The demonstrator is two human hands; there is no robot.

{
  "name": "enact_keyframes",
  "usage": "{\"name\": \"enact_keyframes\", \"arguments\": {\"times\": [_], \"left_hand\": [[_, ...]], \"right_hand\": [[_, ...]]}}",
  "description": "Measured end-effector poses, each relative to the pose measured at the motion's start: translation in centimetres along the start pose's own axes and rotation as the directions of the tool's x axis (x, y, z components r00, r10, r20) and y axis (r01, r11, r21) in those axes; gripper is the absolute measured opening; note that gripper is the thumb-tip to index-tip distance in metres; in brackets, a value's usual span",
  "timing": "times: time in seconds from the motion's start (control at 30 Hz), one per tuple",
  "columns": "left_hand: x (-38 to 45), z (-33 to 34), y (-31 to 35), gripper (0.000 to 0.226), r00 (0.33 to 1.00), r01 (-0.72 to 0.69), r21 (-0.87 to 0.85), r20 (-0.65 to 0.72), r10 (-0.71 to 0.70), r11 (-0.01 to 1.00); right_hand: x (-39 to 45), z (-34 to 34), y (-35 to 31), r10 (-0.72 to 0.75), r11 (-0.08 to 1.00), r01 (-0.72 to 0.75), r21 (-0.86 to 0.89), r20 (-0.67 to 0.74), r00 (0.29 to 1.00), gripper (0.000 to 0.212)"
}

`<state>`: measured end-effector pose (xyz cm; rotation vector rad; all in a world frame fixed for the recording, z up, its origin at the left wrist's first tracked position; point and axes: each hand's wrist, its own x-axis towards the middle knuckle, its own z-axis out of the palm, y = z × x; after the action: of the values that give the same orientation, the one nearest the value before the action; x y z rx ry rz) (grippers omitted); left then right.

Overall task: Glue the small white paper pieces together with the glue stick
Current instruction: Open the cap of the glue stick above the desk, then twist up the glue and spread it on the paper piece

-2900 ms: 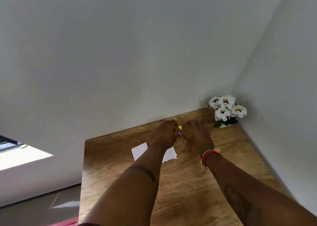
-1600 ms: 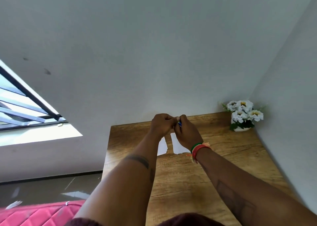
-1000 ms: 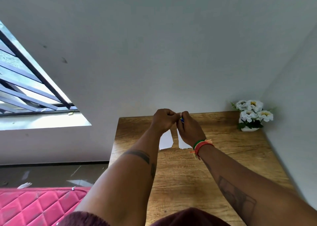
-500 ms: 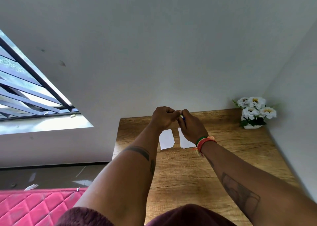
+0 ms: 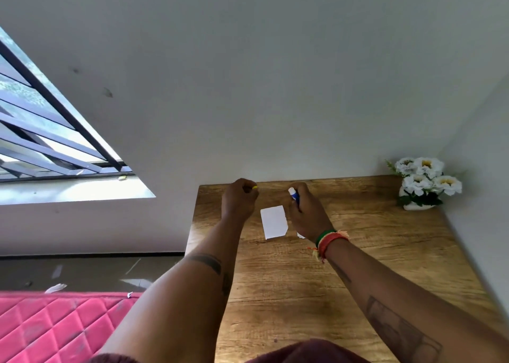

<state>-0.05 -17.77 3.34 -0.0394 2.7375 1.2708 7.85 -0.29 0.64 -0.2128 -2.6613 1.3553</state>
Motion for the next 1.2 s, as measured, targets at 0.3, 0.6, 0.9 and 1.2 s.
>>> {"name": "enact_keyframes", "arguments": {"times": [0.3,0.6,0.9,1.2], "left_hand": [[-0.6,1.5,-6.6,0.013,0.998,0.059,0.182,0.024,-0.065,0.982],[0.0,1.9,-10.1,0.02,0.986,0.017,0.374,0.145,-0.076,0.927],[0.7,0.8,-8.6,0.047,0.977,-0.004,0.472,0.191,-0.098,0.882],[-1.5,-0.1,4.6,0.023,0.997,-0.074,-0.325,-0.012,0.074,0.943]], "right_hand": [[0.2,6.9,-1.3,0.081,0.991,-0.089,0.103,0.072,0.994,0.02],[1.1,8.9,-0.9,0.128,0.987,-0.14,0.078,0.136,0.982,0.022],[2.7,6.7,-1.8,0.151,0.972,-0.167,0.168,0.104,0.983,0.021],[3.0,-0.1,-5.6,0.157,0.937,-0.105,0.332,-0.134,0.978,0.018]]}}
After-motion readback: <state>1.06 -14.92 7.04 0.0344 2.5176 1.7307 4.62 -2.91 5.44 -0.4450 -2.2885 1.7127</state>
